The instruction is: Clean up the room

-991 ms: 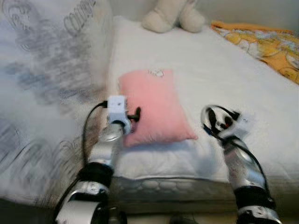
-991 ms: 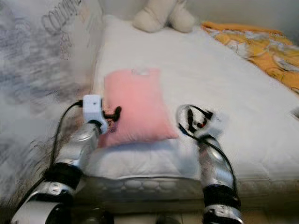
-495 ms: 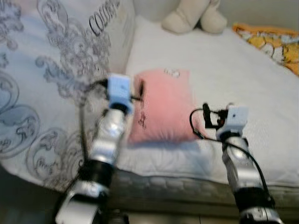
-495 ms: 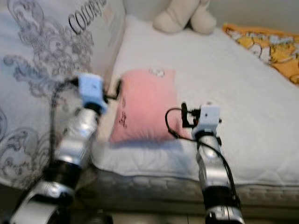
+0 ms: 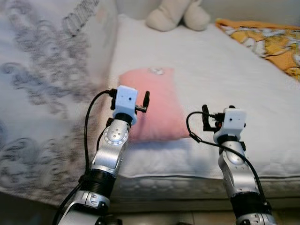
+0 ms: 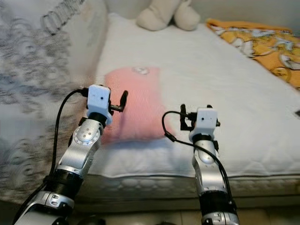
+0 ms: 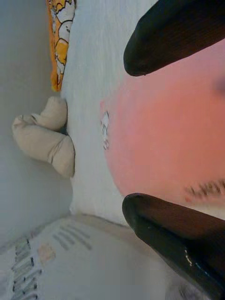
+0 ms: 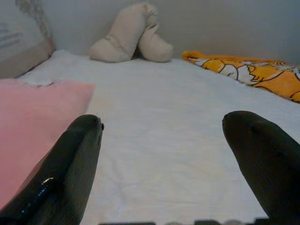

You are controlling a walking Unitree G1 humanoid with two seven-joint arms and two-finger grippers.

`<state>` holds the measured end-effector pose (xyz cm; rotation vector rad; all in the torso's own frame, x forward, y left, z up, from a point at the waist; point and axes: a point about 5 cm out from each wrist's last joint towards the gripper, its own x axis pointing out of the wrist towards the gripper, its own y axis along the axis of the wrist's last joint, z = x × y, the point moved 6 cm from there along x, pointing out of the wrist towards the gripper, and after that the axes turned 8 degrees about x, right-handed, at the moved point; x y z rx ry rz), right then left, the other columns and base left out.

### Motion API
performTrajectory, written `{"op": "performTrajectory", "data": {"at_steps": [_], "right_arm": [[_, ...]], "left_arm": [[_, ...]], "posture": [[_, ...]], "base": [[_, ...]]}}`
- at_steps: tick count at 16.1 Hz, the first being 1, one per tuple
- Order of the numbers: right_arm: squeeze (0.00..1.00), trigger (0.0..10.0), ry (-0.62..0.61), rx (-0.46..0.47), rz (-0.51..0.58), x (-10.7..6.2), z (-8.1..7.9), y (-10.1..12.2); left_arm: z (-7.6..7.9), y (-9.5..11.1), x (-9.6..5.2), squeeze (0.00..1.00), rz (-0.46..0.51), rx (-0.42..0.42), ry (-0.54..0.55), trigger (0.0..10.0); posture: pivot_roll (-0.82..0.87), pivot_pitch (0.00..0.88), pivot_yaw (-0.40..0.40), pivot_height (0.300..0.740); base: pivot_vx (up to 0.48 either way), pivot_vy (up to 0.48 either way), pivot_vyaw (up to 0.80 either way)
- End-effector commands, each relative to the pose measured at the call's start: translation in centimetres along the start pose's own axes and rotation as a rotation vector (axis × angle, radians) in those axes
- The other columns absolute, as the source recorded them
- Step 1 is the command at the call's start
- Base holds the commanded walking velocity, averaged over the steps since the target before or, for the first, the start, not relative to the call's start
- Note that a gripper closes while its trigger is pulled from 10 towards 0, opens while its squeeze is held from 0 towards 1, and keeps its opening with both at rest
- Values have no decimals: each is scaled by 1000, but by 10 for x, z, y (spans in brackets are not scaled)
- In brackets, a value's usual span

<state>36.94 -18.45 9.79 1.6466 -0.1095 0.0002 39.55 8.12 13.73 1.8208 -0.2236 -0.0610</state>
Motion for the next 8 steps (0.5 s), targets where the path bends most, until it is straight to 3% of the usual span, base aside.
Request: {"op": "performTrajectory", "data": {"at_steps": [1, 6, 8], "right_arm": [[0, 10000, -4, -5, 7, 4, 6, 3], [0, 10000, 79, 19, -7, 14, -13, 7], [0, 10000, 105, 41, -15, 15, -18, 6]], "left_arm": [[4, -1, 4, 0, -24, -4, 1, 10000], [0, -1, 7, 0, -27, -16, 11, 10000], [-11, -5, 7, 0, -53, -33, 59, 10000]], "posture": [[39, 0, -38, 740], [45, 0, -40, 740], [49, 0, -39, 740]], "base": [[0, 0, 0], [0, 0, 0], [392, 277, 0]]}}
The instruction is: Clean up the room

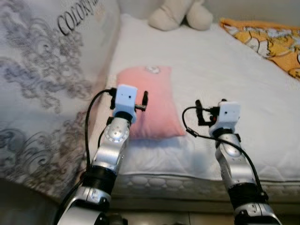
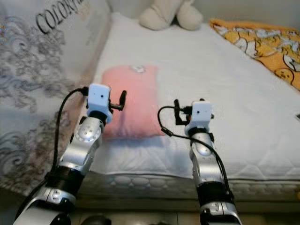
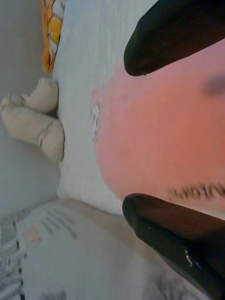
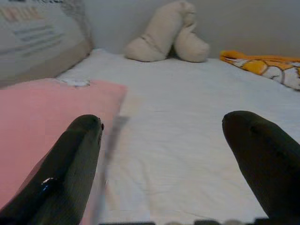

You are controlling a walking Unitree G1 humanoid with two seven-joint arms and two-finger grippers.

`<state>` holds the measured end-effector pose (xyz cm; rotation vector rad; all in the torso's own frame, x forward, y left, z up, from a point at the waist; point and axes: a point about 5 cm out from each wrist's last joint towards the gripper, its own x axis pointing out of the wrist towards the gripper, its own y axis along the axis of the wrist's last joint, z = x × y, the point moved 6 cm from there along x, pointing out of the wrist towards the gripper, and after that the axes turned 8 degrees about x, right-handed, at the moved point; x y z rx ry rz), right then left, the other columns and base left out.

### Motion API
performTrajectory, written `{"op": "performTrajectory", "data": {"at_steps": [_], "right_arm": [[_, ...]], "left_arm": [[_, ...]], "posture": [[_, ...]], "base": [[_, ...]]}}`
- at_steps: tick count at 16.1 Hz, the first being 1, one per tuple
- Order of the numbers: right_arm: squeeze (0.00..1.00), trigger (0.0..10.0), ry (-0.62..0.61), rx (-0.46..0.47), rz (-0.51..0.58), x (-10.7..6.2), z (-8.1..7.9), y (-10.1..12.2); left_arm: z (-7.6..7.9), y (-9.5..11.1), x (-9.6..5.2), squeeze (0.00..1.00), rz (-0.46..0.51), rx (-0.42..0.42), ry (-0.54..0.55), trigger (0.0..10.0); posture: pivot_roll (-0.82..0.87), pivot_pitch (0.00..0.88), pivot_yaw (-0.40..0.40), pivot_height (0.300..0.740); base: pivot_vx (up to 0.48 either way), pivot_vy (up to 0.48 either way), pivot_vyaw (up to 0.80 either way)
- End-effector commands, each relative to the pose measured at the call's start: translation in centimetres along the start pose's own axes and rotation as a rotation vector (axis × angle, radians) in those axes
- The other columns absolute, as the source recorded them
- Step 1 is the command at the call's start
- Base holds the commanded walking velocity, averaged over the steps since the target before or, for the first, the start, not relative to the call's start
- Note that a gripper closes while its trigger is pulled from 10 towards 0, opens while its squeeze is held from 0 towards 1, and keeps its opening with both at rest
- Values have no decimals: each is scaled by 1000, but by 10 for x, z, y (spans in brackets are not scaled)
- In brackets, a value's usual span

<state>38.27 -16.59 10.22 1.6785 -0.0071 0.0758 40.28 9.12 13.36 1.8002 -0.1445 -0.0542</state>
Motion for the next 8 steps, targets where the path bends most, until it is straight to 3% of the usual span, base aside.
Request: {"op": "performTrajectory", "data": {"at_steps": [1, 5, 8], "right_arm": [[0, 10000, 9, 30, 1, 4, -1, 3], [0, 10000, 51, 164, -35, 10, -8, 2], [0, 10000, 10, 279, -75, 14, 3, -3]], "left_arm": [[-4, 2, 2, 0, -4, -16, 27, 10000], [-6, 2, 4, 0, -19, -22, 46, 10000], [5, -6, 10, 0, -94, -36, -17, 10000]], "posture": [[49, 0, -39, 740], [51, 0, -39, 740], [56, 0, -40, 740]], "base": [[394, 274, 0], [337, 336, 0], [0, 0, 0]]}}
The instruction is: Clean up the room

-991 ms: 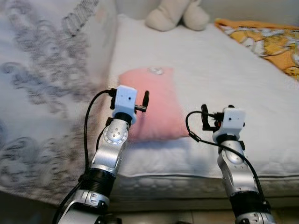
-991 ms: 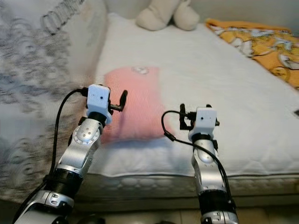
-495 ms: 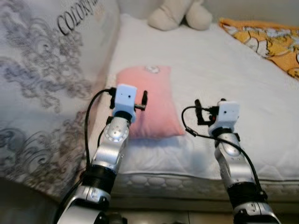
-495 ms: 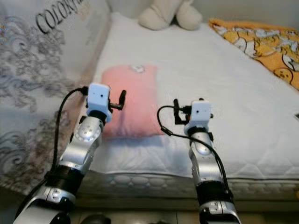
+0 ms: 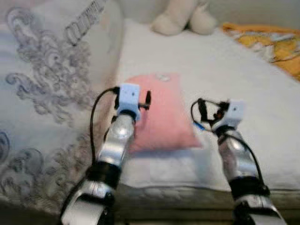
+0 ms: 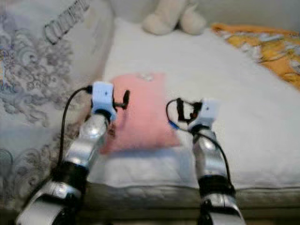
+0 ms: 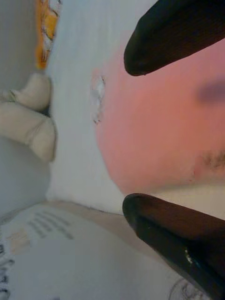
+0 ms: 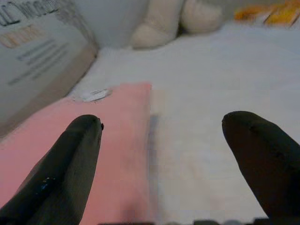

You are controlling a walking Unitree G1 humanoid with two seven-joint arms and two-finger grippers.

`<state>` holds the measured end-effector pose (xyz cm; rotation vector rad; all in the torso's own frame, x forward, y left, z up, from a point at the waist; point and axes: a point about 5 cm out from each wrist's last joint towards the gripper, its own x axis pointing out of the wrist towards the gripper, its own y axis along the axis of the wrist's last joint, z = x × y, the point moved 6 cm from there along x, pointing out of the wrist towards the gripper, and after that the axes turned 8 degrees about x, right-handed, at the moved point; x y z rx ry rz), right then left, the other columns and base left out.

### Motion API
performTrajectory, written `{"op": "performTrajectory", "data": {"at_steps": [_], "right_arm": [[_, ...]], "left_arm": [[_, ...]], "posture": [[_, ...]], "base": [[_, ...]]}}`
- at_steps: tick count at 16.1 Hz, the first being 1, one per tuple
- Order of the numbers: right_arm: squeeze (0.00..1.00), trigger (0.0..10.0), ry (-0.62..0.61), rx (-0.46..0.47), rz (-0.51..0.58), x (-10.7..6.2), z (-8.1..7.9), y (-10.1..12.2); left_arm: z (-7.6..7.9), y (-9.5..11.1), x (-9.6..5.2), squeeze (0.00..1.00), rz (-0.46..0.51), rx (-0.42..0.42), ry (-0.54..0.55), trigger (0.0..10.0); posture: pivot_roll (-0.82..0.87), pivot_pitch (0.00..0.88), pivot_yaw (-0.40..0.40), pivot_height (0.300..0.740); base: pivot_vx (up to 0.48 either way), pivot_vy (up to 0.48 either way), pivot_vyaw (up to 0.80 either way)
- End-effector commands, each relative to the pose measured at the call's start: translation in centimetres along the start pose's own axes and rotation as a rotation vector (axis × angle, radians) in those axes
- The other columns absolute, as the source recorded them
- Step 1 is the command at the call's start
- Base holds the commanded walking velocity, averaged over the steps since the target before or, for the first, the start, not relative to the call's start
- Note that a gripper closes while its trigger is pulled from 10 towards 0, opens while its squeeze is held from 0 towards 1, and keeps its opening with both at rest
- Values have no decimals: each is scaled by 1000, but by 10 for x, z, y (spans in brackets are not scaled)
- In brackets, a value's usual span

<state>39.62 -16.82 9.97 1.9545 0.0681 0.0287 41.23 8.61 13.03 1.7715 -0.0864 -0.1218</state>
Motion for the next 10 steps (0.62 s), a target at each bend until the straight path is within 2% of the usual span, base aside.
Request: {"op": "performTrajectory", "data": {"at_steps": [1, 3, 6, 8, 9, 10], "right_arm": [[0, 10000, -20, 57, -25, 1, 7, -2], [0, 10000, -54, 114, -48, 1, 17, -6], [0, 10000, -136, 289, -144, -3, 46, -24], [0, 10000, -150, 360, -144, -3, 51, -23], [0, 10000, -144, 398, -186, -5, 51, -32], [0, 10000, -150, 392, -208, -6, 54, -37]], "left_arm": [[4, -10, 3, 0, -66, -37, -30, 10000], [4, -17, 7, 0, -116, -74, -42, 10000], [-7, -37, 11, 0, -250, -241, -30, 10000], [-13, -50, 10, 0, -342, -398, -16, 10000], [-19, -62, 7, 0, -393, -437, 10, 10000], [-21, -66, 6, 0, -403, -445, 20, 10000]], "posture": [[59, 0, -39, 740], [57, 0, -36, 740], [57, 0, -30, 740], [58, 0, -30, 740], [58, 0, -29, 740], [56, 0, -28, 740]], "base": [[0, 0, 0], [0, 0, 0], [0, 0, 0], [0, 0, 0], [0, 0, 0], [0, 0, 0]]}}
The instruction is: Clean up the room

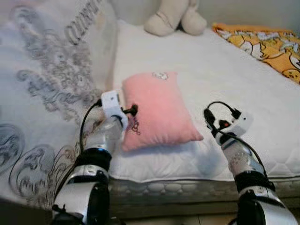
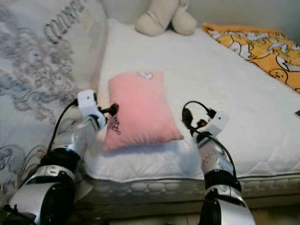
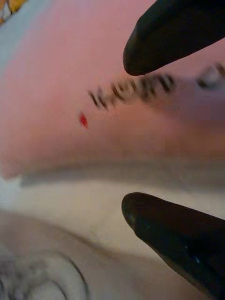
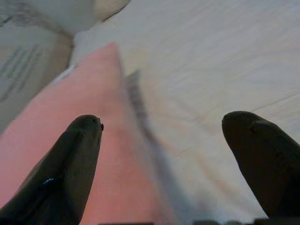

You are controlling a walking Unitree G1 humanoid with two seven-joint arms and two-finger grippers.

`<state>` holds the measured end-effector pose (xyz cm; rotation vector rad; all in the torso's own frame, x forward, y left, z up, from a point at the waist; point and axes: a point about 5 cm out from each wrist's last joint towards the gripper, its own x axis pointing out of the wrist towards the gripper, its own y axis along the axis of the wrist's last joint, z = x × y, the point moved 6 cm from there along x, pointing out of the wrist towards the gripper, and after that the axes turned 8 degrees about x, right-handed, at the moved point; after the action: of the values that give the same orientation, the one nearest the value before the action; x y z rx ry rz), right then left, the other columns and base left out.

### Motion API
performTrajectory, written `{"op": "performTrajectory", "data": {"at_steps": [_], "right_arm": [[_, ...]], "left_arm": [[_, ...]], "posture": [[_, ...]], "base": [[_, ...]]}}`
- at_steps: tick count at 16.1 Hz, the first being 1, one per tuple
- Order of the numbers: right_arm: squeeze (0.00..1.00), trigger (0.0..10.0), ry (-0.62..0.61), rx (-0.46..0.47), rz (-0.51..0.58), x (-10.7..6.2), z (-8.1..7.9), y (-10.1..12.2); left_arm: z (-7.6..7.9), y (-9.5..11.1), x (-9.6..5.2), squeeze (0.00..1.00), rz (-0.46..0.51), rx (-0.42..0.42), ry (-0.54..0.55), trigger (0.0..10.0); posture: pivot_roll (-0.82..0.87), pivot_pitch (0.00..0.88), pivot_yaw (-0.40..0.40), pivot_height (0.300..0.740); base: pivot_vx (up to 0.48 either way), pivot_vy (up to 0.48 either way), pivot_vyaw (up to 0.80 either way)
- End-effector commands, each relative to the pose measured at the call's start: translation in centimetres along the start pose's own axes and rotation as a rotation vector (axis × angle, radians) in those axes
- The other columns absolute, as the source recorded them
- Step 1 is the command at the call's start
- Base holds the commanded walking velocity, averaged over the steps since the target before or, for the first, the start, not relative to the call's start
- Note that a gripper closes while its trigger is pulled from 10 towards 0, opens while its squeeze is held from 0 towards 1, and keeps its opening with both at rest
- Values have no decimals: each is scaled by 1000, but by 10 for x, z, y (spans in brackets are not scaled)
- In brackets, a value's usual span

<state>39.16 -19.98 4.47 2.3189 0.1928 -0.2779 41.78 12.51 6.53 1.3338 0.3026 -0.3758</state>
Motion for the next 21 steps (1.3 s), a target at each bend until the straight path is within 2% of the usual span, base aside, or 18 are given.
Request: {"op": "performTrajectory", "data": {"at_steps": [1, 3, 4, 6, 7, 8, 9, 10, 12, 15, 17, 19, 21], "right_arm": [[0, 10000, -11, -26, -19, 0, 7, 0], [0, 10000, 26, -98, -52, 2, 2, -4], [0, 10000, 44, -176, -63, 4, -1, -2], [0, 10000, 63, -242, -43, 6, -6, 5], [0, 10000, 90, -303, 1, 7, -14, 13], [0, 10000, 99, -451, 99, 6, -25, 27], [0, 10000, 108, -544, 204, 2, -36, 38], [0, 10000, 118, -575, 271, -4, -43, 41], [0, 10000, 126, -549, 295, -10, -44, 32], [0, 10000, 120, -511, 266, -11, -37, 17], [0, 10000, 145, -407, 189, -3, -41, 7], [0, 10000, 157, -351, 157, 3, -44, 8], [0, 10000, 171, -301, 139, 7, -46, 12]], "left_arm": [[6, 4, 2, 0, -2, -11, -10, 10000], [6, 0, 2, 0, -15, -41, -10, 10000], [10, -4, 3, 0, -29, -88, -30, 10000], [13, -1, 2, 0, -11, -86, -47, 10000], [15, 12, 0, 0, 68, 10, -53, 10000], [21, 36, -7, 0, 213, 139, -60, 10000], [35, 54, -20, 0, 356, 269, -87, 10000], [47, 60, -31, 0, 447, 353, -109, 10000], [58, 57, -42, 0, 508, 426, -128, 10000], [76, 44, -54, 0, 531, 514, -185, 10000], [68, 29, -45, 0, 400, 382, -178, 10000], [49, 17, -33, 0, 275, 243, -138, 10000], [38, 9, -24, 0, 206, 165, -118, 10000]], "posture": [[59, 0, -28, 740], [61, 0, -29, 740], [64, 0, -30, 740], [71, 0, -36, 740], [76, 0, -40, 740], [80, 0, -44, 740], [82, 0, -47, 740], [82, 0, -50, 740], [78, 0, -49, 740], [77, 0, -37, 740], [83, 0, -30, 740], [98, 1, -21, 740], [103, 3, -19, 740]], "base": [[0, 0, 0], [0, 0, 0], [0, 0, 0], [0, 0, 0], [0, 0, 0], [0, 0, 0], [0, 0, 0], [0, 0, 0], [0, 0, 0], [0, 0, 0], [0, 0, 0], [0, 0, 0], [0, 0, 0]]}}
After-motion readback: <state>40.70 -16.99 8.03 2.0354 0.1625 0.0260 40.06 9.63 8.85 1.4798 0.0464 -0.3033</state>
